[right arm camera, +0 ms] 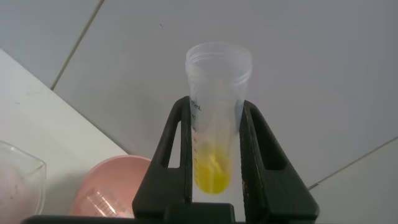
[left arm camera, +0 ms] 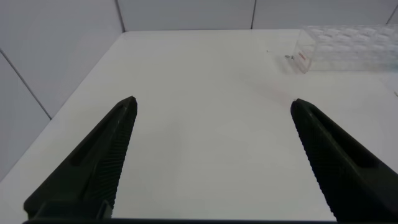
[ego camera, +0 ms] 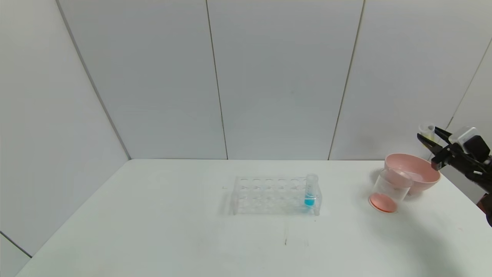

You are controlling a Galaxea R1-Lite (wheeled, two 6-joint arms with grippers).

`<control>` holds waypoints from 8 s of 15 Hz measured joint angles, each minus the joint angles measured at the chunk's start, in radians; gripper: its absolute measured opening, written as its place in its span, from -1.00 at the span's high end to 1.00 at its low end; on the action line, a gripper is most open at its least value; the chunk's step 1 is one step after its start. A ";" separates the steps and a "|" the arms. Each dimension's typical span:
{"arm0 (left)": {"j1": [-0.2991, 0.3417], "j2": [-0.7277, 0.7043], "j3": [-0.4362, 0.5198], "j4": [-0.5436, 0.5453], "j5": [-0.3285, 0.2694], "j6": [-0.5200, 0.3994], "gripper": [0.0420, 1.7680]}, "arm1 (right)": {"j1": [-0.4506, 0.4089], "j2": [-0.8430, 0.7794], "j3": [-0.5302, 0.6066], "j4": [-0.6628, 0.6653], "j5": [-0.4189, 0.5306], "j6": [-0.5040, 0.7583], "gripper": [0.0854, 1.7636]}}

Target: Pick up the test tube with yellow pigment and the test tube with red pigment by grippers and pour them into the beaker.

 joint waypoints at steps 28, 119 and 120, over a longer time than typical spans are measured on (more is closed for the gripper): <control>0.000 0.000 0.000 0.000 0.000 0.000 -1.00 | -0.017 -0.006 0.145 0.008 0.151 -0.793 0.50; 0.000 0.000 0.000 0.000 0.000 0.000 -1.00 | 0.011 -0.078 0.047 0.034 -0.184 0.214 -0.67; 0.000 0.000 0.000 0.000 0.000 0.000 -1.00 | 0.013 -0.109 0.033 0.044 -0.201 0.236 -0.71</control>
